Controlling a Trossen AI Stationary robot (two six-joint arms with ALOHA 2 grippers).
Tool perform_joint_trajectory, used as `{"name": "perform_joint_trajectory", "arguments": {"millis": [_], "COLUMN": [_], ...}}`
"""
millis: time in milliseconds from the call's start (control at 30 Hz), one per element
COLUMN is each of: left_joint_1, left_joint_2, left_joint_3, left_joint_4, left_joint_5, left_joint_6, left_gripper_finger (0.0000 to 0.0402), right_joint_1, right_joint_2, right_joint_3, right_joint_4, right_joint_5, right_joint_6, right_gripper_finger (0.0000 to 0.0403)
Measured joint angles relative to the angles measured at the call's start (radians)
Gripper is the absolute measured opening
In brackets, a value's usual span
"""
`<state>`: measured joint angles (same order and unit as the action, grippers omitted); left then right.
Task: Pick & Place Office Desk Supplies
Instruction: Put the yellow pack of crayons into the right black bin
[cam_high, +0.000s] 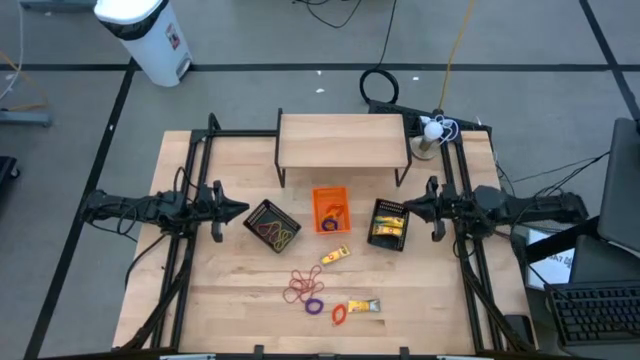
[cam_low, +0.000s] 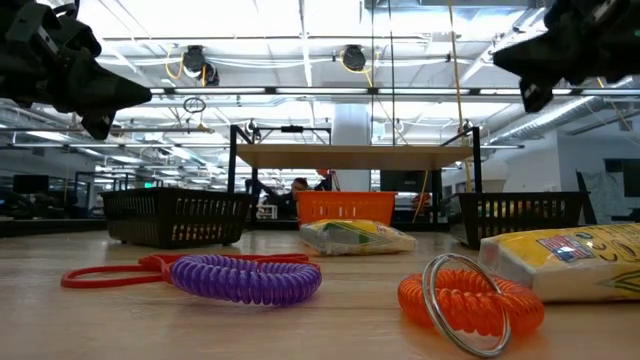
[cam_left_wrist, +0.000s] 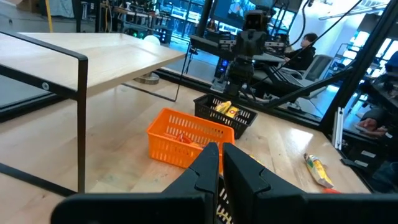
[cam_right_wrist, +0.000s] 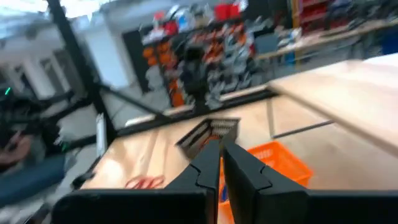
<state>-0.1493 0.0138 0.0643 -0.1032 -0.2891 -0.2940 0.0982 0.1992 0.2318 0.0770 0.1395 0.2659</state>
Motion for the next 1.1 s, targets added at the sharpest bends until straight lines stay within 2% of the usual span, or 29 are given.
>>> {"name": "perform_joint_trajectory", "arguments": {"millis": [233, 333, 433, 533, 667, 933, 1100], "left_joint_1": [0.000, 0.000, 0.000, 0.000, 0.000, 0.000, 0.000], "left_joint_2": [0.000, 0.000, 0.000, 0.000, 0.000, 0.000, 0.000], "left_joint_3": [0.000, 0.000, 0.000, 0.001, 0.001, 0.001, 0.001], "left_joint_4": [0.000, 0.000, -0.002, -0.004, -0.004, -0.005, -0.005], "left_joint_5": [0.000, 0.000, 0.000, 0.000, 0.000, 0.000, 0.000], "left_joint_6": [0.002, 0.002, 0.002, 0.002, 0.007, 0.010, 0.010], "left_gripper_finger": [0.0021, 0.0021, 0.0021, 0.0021, 0.0021, 0.0021, 0.0021], "right_joint_1": [0.187, 0.277, 0.359, 0.434, 0.527, 0.653, 0.700], "right_joint_2": [0.465, 0.667, 0.848, 0.995, 1.144, 1.322, 1.406], "right_joint_3": [0.235, 0.374, 0.505, 0.621, 0.730, 0.778, 0.779], "right_joint_4": [-0.046, -0.117, -0.161, -0.254, -0.373, -0.368, -0.282], "right_joint_5": [0.043, 0.043, 0.048, 0.099, 0.206, 0.199, 0.205], "right_joint_6": [0.009, 0.011, 0.009, 0.065, 0.163, 0.283, 0.301], "right_gripper_finger": [0.0027, 0.0067, 0.0123, 0.0178, 0.0218, 0.0226, 0.0226]}}
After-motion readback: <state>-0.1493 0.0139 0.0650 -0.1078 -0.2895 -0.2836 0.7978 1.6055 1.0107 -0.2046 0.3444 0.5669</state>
